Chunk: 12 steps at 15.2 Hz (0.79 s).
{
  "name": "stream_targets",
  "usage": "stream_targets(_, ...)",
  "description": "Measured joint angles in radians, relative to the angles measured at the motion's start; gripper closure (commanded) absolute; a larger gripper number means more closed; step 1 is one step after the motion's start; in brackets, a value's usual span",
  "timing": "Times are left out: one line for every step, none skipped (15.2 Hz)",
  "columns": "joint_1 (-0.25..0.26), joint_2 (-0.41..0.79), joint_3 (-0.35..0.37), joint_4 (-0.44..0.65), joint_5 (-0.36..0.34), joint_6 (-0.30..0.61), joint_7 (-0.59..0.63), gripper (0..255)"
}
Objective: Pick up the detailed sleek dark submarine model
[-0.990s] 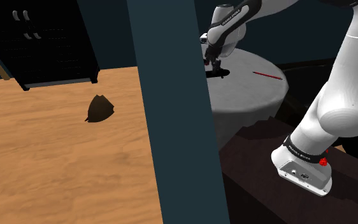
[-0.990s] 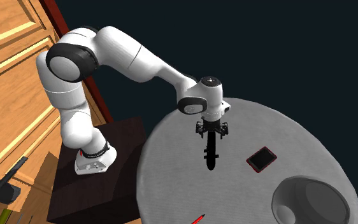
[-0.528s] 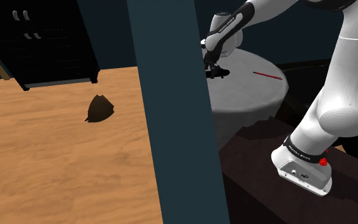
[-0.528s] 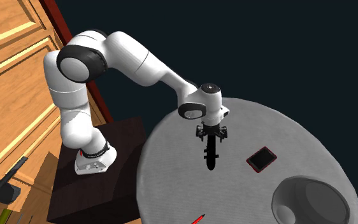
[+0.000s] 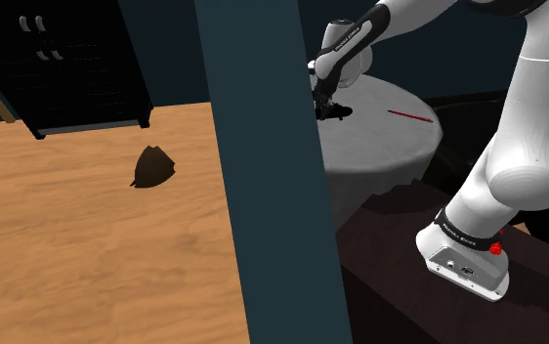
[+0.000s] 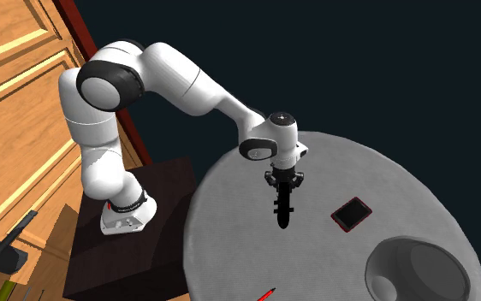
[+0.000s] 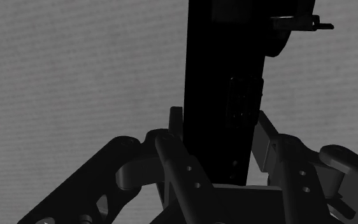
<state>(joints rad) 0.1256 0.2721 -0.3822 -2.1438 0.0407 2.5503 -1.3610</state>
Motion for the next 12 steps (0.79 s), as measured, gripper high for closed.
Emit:
stream_targets(0.000, 0.000, 0.000, 0.000, 0.000, 0.000, 0.000, 255)
stream_targets(-0.001, 0.000, 0.000, 0.000, 0.001, 0.001, -0.001, 255)
stream_targets(0.001, -0.003, -0.001, 0.001, -0.002, -0.005, 0.001, 255)
stream_targets(0.001, -0.008, -0.002, 0.006, -0.005, -0.015, 0.002, 255)
stream_targets(0.002, -0.016, -0.005, 0.007, -0.009, -0.024, 0.003, 255)
stream_targets(0.005, -0.026, -0.007, 0.008, -0.014, -0.034, 0.007, 255)
stream_targets(0.008, -0.036, -0.009, 0.008, -0.020, -0.044, 0.012, 255)
stream_targets(0.008, -0.045, -0.011, 0.013, -0.024, -0.057, 0.012, 255)
stream_targets(0.010, -0.055, -0.013, 0.016, -0.030, -0.070, 0.015, 255)
stream_targets(0.011, -0.063, -0.015, 0.021, -0.034, -0.081, 0.018, 255)
stream_targets(0.014, -0.071, -0.016, 0.026, -0.039, -0.094, 0.021, 255)
stream_targets(0.016, -0.081, -0.017, 0.025, -0.044, -0.102, 0.026, 255)
